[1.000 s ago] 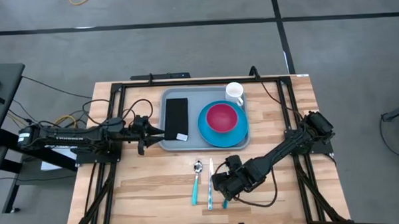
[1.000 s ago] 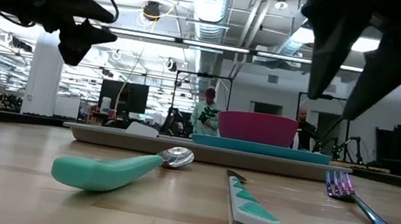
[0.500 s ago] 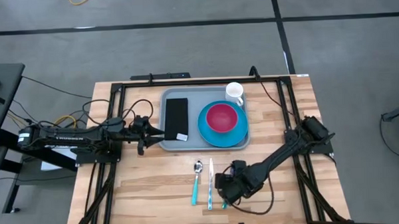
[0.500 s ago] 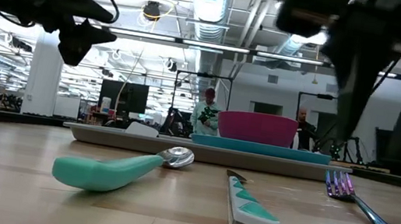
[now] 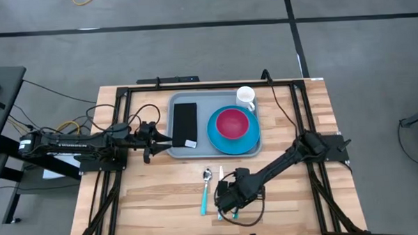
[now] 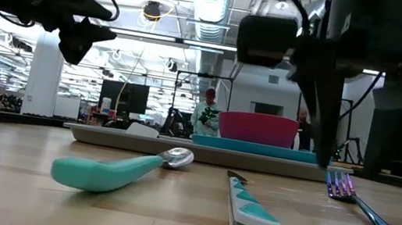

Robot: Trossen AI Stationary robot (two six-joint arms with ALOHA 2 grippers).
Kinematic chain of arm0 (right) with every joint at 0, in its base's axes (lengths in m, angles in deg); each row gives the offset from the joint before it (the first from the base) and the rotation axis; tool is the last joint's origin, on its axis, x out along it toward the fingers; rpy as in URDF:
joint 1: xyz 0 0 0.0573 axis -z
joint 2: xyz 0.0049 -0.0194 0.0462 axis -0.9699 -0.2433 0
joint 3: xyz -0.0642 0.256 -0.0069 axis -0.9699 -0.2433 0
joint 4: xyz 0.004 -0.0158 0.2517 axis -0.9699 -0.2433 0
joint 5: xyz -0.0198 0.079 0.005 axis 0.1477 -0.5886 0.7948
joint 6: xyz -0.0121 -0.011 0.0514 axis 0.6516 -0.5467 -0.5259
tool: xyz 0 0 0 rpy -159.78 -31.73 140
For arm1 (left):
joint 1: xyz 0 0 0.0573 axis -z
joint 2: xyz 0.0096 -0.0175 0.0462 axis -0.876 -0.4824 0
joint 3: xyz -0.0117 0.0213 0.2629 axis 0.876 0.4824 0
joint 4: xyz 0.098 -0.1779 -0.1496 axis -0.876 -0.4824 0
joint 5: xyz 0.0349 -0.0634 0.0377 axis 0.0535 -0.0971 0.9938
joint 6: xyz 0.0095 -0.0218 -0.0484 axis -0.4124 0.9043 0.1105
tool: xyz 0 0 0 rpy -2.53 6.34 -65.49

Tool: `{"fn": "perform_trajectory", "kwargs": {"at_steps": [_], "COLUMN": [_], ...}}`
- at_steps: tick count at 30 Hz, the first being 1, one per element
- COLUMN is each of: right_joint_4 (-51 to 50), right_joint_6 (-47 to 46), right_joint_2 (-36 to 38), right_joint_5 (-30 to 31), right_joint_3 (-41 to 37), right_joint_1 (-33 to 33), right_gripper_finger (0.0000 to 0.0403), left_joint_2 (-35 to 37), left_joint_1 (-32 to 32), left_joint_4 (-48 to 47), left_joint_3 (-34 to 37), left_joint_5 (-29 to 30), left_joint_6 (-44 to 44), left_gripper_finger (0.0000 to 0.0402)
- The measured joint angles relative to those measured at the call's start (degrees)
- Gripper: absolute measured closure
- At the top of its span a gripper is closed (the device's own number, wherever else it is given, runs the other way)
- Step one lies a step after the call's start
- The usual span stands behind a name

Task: Set up tray
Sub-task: Put the blue fork on top of the black napkin

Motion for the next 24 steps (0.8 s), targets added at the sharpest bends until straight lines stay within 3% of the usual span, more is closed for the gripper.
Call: {"fn": "perform_trajectory", "kwargs": {"at_steps": [19, 24], "right_joint_4": [-1.06, 3.26], "right_joint_6": [-3.53, -4.04], "right_joint_2": [-1.30, -4.26], "right_joint_5": [-2.96, -6.04], "right_joint_3": [0.27, 0.50], "right_joint_1": [0.13, 0.20], "right_gripper_finger": [0.0269, 0.0269], "left_joint_2": [0.00, 0.00], "left_joint_1": [-0.01, 0.00], "left_joint_4": [-0.11, -0.15], "left_joint_3": [0.00, 0.00], "left_joint_5": [0.02, 0.02], "left_joint_6": [-0.06, -0.07], "left_gripper_finger": [0.0233, 0.0233]}}
